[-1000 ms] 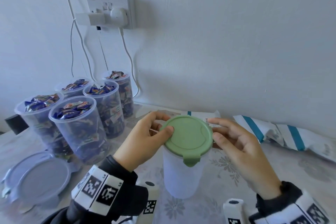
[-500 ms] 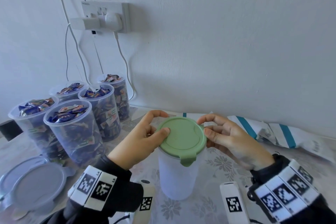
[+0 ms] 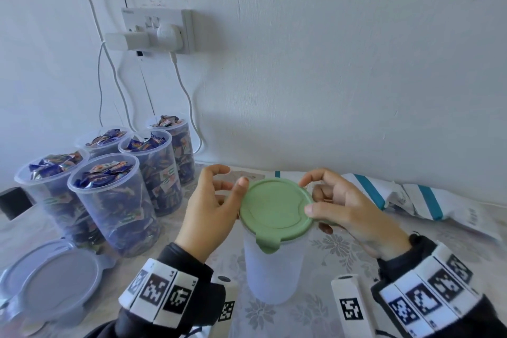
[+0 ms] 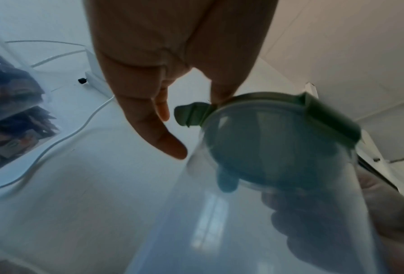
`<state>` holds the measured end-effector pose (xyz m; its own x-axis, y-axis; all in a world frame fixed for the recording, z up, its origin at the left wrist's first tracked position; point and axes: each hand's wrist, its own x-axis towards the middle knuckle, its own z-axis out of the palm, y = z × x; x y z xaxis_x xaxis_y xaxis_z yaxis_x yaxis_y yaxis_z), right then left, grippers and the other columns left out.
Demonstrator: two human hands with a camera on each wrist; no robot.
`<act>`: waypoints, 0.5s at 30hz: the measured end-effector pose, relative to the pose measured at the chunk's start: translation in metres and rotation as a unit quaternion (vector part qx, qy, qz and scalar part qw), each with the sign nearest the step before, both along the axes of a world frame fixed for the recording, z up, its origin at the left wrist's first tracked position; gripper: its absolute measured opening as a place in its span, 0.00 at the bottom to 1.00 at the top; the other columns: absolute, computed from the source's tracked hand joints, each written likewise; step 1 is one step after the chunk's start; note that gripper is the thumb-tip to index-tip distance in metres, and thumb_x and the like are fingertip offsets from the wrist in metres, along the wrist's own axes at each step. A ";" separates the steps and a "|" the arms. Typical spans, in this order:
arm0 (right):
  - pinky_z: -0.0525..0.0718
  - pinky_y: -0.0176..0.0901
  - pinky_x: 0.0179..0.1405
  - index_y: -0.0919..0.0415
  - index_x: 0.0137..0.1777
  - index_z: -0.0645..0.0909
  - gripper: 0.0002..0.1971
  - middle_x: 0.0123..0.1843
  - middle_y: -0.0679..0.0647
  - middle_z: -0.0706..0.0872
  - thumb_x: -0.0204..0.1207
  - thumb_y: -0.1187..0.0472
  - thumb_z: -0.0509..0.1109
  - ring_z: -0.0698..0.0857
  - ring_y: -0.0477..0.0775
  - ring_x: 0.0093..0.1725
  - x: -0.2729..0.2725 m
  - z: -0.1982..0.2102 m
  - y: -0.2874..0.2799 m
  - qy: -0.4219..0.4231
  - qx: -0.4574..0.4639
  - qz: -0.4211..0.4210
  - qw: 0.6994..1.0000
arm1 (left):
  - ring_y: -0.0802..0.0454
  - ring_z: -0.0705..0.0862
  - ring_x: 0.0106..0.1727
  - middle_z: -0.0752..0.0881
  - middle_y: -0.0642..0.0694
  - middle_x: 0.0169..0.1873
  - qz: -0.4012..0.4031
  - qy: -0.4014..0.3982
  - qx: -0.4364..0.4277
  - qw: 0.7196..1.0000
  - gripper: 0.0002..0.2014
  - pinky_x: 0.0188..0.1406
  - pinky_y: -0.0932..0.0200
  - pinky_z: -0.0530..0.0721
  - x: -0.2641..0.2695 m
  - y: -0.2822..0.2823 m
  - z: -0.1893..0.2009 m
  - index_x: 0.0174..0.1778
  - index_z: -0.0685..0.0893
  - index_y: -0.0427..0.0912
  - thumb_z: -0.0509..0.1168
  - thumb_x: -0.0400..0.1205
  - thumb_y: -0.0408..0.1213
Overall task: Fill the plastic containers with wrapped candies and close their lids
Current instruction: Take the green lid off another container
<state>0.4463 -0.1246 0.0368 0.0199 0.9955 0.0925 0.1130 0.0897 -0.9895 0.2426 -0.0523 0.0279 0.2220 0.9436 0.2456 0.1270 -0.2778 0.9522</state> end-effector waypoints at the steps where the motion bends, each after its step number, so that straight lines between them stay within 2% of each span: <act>1: 0.70 0.35 0.22 0.59 0.54 0.78 0.17 0.25 0.50 0.68 0.66 0.57 0.74 0.68 0.47 0.25 -0.001 0.003 -0.002 -0.027 -0.002 -0.009 1.000 | 0.49 0.87 0.42 0.82 0.46 0.49 -0.009 -0.009 -0.010 1.000 0.28 0.40 0.57 0.88 -0.001 -0.001 -0.001 0.62 0.70 0.49 0.68 0.70 0.55; 2: 0.69 0.35 0.22 0.58 0.53 0.78 0.17 0.24 0.52 0.67 0.68 0.50 0.74 0.67 0.49 0.25 0.000 0.006 -0.003 -0.063 -0.003 -0.030 0.998 | 0.51 0.88 0.44 0.82 0.46 0.51 -0.036 -0.021 -0.028 0.999 0.32 0.41 0.59 0.87 -0.003 -0.004 -0.001 0.64 0.69 0.51 0.71 0.67 0.57; 4: 0.68 0.36 0.23 0.55 0.50 0.78 0.16 0.25 0.54 0.69 0.75 0.43 0.69 0.67 0.51 0.25 0.002 0.010 0.000 -0.140 -0.005 -0.087 0.986 | 0.54 0.88 0.48 0.81 0.45 0.54 -0.109 -0.058 -0.059 0.991 0.35 0.41 0.64 0.85 -0.003 -0.008 -0.001 0.66 0.68 0.53 0.76 0.65 0.49; 6: 0.74 0.31 0.25 0.51 0.52 0.78 0.10 0.31 0.53 0.80 0.78 0.47 0.66 0.75 0.49 0.28 0.002 0.013 0.005 -0.187 -0.018 -0.115 0.975 | 0.55 0.88 0.49 0.81 0.43 0.57 -0.146 -0.096 -0.071 0.982 0.33 0.42 0.65 0.85 -0.001 -0.008 -0.001 0.66 0.68 0.52 0.76 0.68 0.39; 8: 0.80 0.24 0.33 0.45 0.60 0.77 0.11 0.47 0.49 0.86 0.80 0.53 0.66 0.85 0.46 0.42 0.000 0.015 0.010 -0.179 -0.044 -0.082 0.979 | 0.53 0.88 0.50 0.79 0.43 0.61 -0.159 -0.117 -0.067 0.978 0.32 0.44 0.63 0.86 0.001 -0.005 0.000 0.69 0.67 0.50 0.72 0.72 0.32; 9: 0.82 0.26 0.41 0.42 0.64 0.76 0.14 0.51 0.48 0.86 0.80 0.56 0.66 0.86 0.47 0.49 0.000 0.015 0.012 -0.165 -0.051 -0.057 0.983 | 0.53 0.88 0.51 0.77 0.45 0.64 -0.156 -0.113 -0.060 0.979 0.31 0.46 0.63 0.86 0.001 -0.003 0.000 0.70 0.66 0.52 0.71 0.73 0.31; 11: 0.83 0.36 0.49 0.41 0.63 0.77 0.17 0.49 0.52 0.87 0.79 0.62 0.67 0.87 0.52 0.48 0.000 0.016 0.014 -0.142 -0.048 -0.030 0.988 | 0.54 0.88 0.52 0.75 0.51 0.65 -0.112 -0.075 -0.024 0.991 0.30 0.48 0.62 0.86 0.002 0.001 -0.002 0.67 0.68 0.60 0.71 0.73 0.34; 13: 0.84 0.39 0.46 0.46 0.60 0.80 0.16 0.42 0.57 0.84 0.78 0.67 0.68 0.84 0.52 0.43 -0.001 0.016 0.014 -0.109 -0.045 -0.009 0.993 | 0.61 0.87 0.45 0.78 0.53 0.60 -0.026 -0.026 0.029 0.999 0.25 0.42 0.66 0.85 0.002 0.003 -0.002 0.63 0.70 0.60 0.71 0.75 0.36; 15: 0.82 0.37 0.38 0.50 0.57 0.82 0.14 0.37 0.57 0.78 0.78 0.68 0.67 0.79 0.50 0.38 -0.001 0.014 0.013 -0.081 -0.051 0.020 0.995 | 0.65 0.84 0.34 0.82 0.52 0.51 0.025 0.010 0.053 0.998 0.22 0.35 0.69 0.84 0.000 0.002 0.002 0.63 0.71 0.55 0.70 0.76 0.39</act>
<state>0.4452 -0.1115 0.0508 -0.0266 0.9996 -0.0099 0.2709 -0.0023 -0.9626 0.2426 -0.0502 0.0294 0.1816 0.9225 0.3407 0.1622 -0.3698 0.9148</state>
